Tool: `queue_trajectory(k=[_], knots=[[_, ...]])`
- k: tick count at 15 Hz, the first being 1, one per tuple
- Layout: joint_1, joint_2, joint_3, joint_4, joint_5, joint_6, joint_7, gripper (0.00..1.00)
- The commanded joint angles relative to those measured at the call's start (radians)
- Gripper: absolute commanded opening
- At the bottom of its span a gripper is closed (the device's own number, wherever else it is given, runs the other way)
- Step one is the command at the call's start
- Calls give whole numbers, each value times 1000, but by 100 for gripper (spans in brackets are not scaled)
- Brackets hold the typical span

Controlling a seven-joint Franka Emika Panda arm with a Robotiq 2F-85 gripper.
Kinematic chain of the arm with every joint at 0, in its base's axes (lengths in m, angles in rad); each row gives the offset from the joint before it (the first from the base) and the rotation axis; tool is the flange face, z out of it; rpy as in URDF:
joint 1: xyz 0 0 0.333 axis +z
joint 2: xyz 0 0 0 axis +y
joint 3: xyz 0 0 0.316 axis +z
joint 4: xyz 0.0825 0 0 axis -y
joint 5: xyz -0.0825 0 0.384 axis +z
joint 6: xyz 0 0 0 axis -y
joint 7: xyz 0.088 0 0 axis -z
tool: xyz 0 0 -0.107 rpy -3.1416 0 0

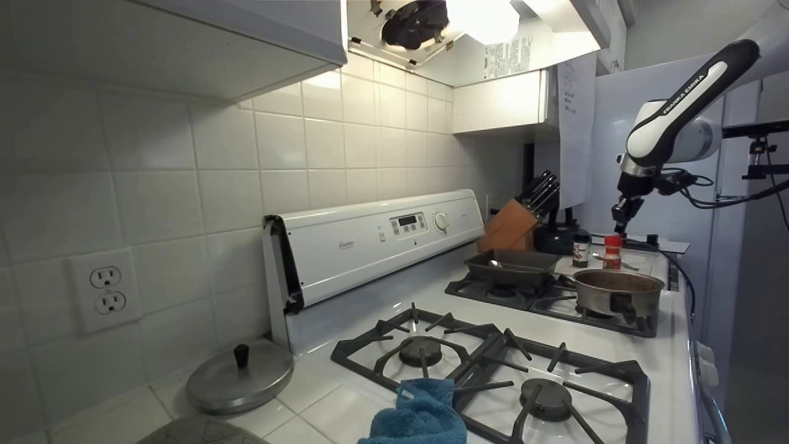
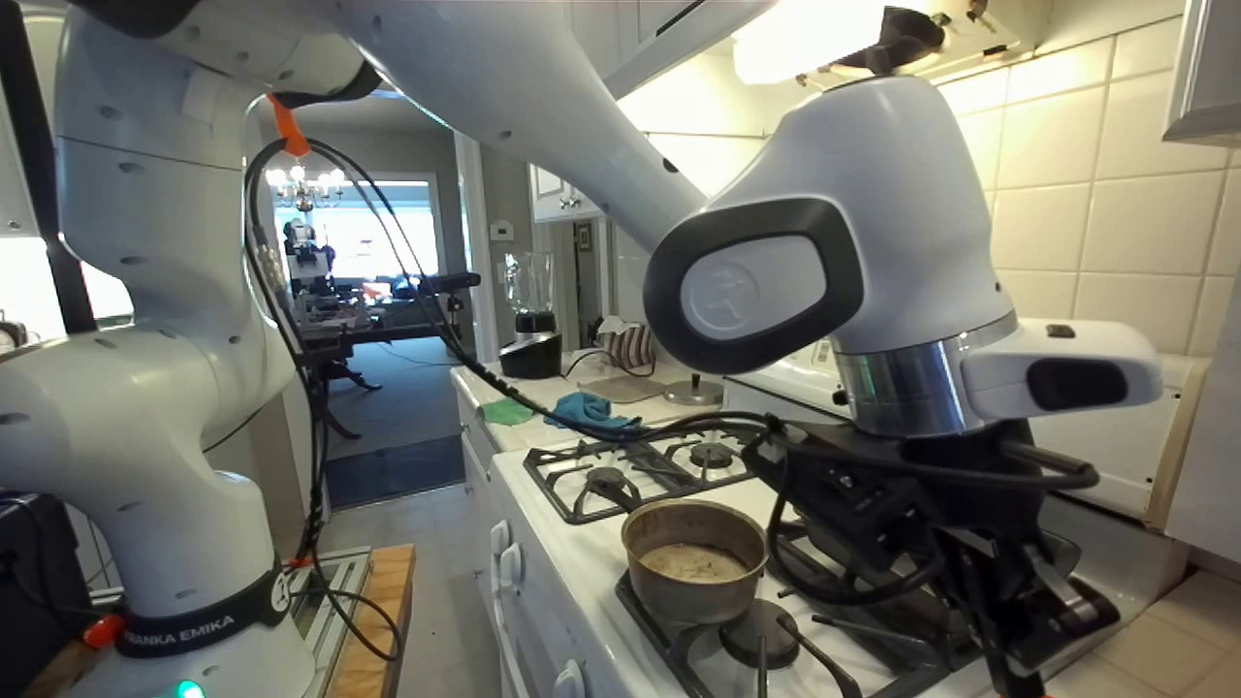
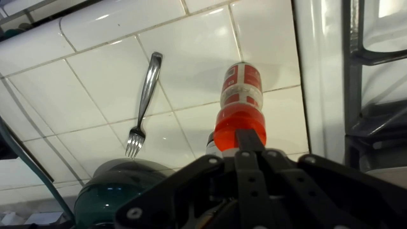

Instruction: Close the spice shaker

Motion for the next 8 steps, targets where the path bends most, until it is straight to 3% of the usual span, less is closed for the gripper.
queue_trajectory(k=[1,8], knots=[[-13,10,7,6,38,-11,-27,0],[-22,27,13,14,65,-13,-35,0]])
